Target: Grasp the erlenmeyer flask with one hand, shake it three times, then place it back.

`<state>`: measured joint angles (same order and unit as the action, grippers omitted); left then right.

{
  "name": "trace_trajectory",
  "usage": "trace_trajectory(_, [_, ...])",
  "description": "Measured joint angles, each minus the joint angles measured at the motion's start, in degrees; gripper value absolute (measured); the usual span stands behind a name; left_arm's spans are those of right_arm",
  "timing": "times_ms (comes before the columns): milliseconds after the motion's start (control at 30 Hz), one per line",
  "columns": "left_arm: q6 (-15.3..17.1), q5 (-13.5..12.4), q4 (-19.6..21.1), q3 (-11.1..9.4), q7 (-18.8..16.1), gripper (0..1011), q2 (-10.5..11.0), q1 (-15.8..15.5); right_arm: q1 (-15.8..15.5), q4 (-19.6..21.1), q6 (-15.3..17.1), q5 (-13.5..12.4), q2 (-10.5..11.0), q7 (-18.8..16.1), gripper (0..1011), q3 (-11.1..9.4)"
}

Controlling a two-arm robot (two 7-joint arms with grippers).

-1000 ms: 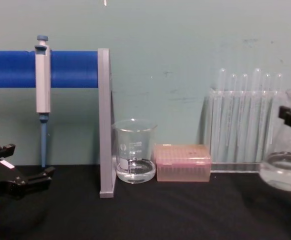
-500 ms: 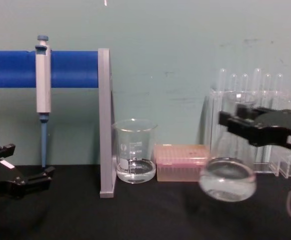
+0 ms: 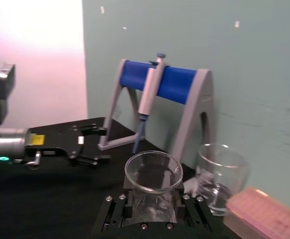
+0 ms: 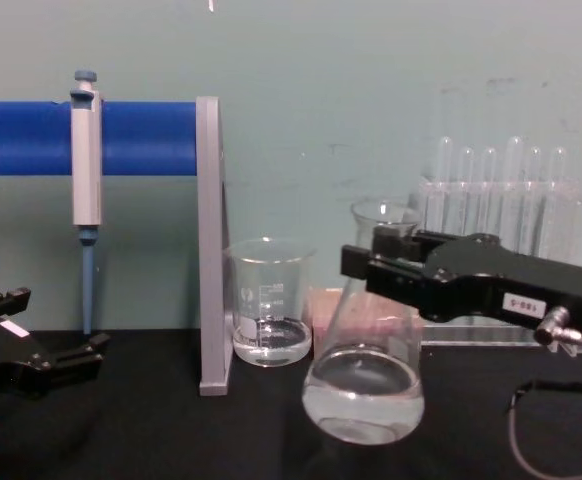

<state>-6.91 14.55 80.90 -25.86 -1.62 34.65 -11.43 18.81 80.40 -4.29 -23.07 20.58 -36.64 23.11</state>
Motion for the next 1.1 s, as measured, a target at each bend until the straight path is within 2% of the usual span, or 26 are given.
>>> trace_trajectory(333, [0.0,0.0,0.0,0.0,0.0,1001,0.0,0.0,0.9,-0.64,-0.5,-1.38,0.45,-0.88,450,1.76])
trace_trajectory(667, [0.0,0.0,0.0,0.0,0.0,1001,0.0,0.0,1.55,-1.39,-1.15,-1.99,0.69,1.56,450,2.29])
trace_trajectory(900, [0.0,0.0,0.0,0.0,0.0,1001,0.0,0.0,1.81,-2.61,-1.53,-1.68,0.7,5.91,450,0.87])
trace_trajectory(1100, [0.0,0.0,0.0,0.0,0.0,1001,0.0,0.0,1.78,-3.68,-1.42,-0.55,0.74,10.72,450,-1.93])
